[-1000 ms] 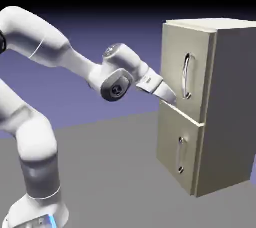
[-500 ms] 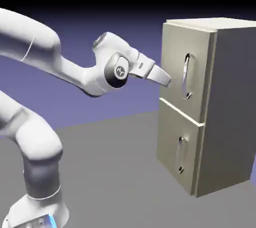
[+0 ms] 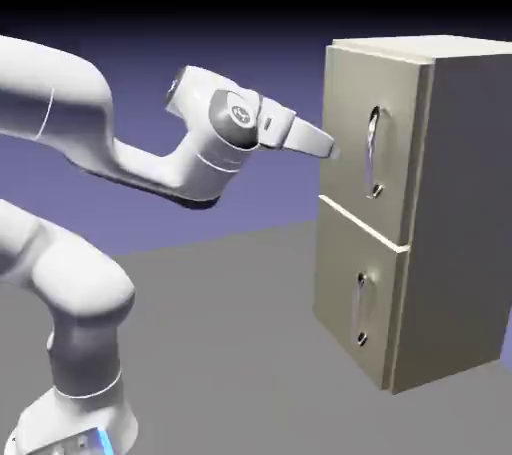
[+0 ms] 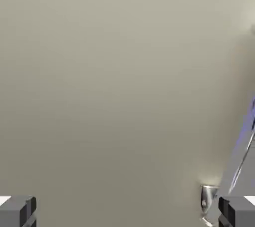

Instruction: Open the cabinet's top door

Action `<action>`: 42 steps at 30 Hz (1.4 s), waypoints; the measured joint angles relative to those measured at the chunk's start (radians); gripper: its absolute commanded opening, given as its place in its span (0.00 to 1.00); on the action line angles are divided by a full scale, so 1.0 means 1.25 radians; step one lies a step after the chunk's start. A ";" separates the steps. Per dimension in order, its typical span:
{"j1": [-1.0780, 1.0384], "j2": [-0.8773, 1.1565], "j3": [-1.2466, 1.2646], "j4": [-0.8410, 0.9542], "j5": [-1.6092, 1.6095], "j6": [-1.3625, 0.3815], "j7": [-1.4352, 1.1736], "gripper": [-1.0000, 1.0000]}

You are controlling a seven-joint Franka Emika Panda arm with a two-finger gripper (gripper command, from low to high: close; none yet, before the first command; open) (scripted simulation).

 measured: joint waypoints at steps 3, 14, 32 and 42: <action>0.028 -0.018 -0.034 0.008 -0.104 -0.008 0.078 0.50; 0.131 -0.084 -0.159 0.035 -0.487 -0.036 0.364 0.50; 0.292 -0.188 -0.356 0.079 -1.089 -0.080 0.813 0.50; 0.374 -0.105 -0.383 0.132 -1.077 -0.161 0.837 0.00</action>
